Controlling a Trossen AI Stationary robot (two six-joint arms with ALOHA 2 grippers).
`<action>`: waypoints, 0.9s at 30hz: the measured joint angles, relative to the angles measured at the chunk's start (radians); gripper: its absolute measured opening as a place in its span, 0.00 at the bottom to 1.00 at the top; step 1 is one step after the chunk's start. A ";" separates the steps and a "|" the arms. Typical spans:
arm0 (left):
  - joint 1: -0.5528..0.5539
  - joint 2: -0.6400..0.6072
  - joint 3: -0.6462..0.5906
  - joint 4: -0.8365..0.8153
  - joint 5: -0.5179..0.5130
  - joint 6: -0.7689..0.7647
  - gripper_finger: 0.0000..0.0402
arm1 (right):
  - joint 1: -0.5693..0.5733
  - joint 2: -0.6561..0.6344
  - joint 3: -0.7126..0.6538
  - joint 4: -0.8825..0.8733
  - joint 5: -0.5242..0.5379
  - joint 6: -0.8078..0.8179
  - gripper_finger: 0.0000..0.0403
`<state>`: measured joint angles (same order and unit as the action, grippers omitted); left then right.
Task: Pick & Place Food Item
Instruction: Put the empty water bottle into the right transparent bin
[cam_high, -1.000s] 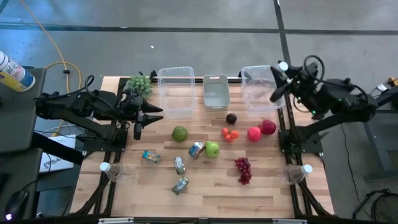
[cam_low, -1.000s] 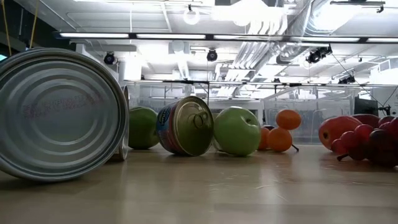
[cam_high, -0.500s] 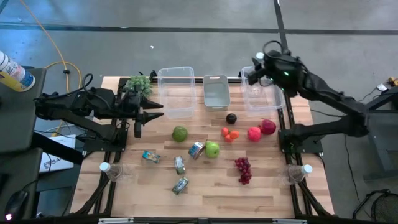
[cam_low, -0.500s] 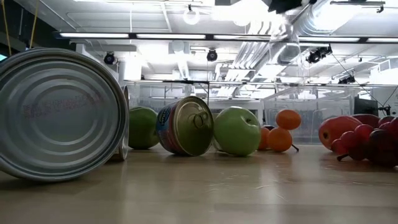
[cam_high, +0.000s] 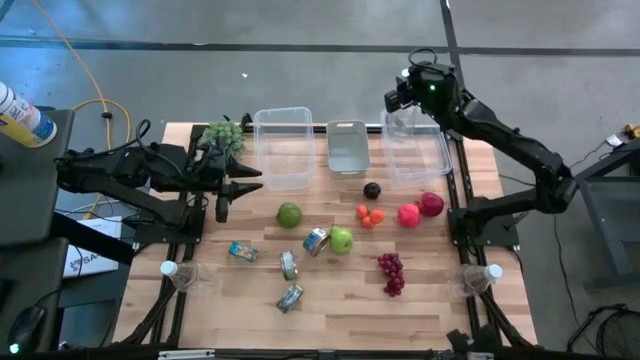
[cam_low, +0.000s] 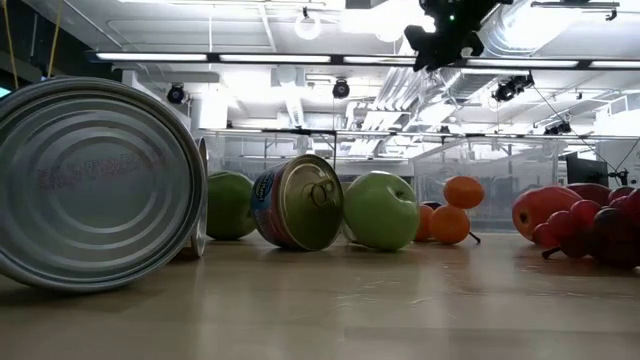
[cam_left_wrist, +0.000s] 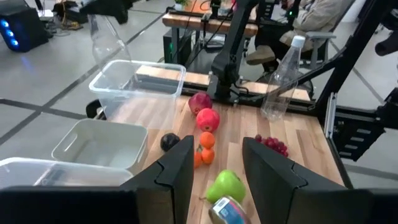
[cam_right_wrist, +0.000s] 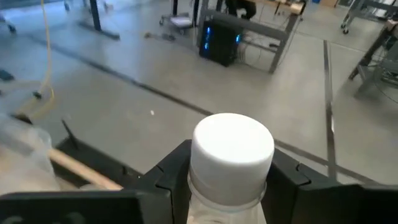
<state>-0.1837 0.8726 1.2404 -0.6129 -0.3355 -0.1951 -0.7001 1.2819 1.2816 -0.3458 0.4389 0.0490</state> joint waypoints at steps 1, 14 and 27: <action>0.000 0.000 0.000 0.000 0.000 0.000 0.33 | -0.005 -0.001 -0.010 0.018 -0.014 0.002 0.31; -0.010 0.000 0.000 -0.023 0.000 -0.033 0.33 | -0.031 -0.018 -0.271 0.338 -0.039 0.008 0.30; -0.079 0.000 0.000 -0.019 0.000 -0.075 0.33 | -0.024 -0.018 -0.359 0.439 0.046 -0.007 0.47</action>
<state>-0.2624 0.8722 1.2404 -0.6315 -0.3355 -0.2697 -0.7240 1.2640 0.9222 0.0929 0.4845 0.0424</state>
